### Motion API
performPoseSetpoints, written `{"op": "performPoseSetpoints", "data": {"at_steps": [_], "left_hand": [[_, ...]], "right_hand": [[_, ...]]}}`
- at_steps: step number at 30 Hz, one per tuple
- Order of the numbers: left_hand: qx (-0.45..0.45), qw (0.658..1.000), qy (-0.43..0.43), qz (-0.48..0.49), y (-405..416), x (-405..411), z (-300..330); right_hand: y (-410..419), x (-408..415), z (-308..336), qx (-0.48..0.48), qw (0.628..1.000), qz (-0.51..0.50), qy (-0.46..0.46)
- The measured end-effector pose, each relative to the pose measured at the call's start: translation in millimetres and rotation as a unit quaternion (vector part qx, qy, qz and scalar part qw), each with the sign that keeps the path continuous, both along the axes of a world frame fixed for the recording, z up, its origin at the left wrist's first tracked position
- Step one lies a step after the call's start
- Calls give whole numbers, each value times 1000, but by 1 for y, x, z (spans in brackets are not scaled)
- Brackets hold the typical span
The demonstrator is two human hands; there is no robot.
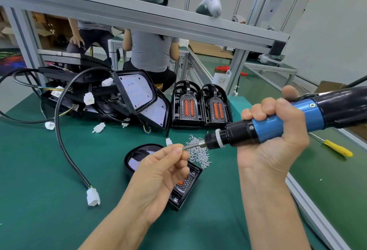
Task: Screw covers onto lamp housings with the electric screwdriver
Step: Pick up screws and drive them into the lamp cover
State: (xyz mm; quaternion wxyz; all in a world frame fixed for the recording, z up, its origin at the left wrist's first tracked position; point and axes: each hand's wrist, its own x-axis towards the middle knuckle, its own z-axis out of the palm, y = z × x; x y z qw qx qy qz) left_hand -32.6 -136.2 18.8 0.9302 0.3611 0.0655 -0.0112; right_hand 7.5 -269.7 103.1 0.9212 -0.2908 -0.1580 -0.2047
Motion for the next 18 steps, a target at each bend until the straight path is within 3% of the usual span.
{"op": "performPoseSetpoints", "data": {"at_steps": [7, 11, 14, 16, 18], "left_hand": [[85, 986, -64, 131, -11, 3, -2], [79, 989, -58, 109, -10, 8, -8], [164, 981, -69, 77, -4, 9, -7], [286, 949, -88, 104, 14, 12, -8], [427, 875, -55, 221, 45, 19, -10]], "right_hand": [[3, 2, -2, 9, 1000, -29, 3], [2, 5, -6, 18, 999, -42, 14], [-2, 8, -10, 13, 999, -39, 15], [-8, 11, -13, 13, 999, -35, 19], [-17, 14, -18, 1, 999, -44, 23]]}}
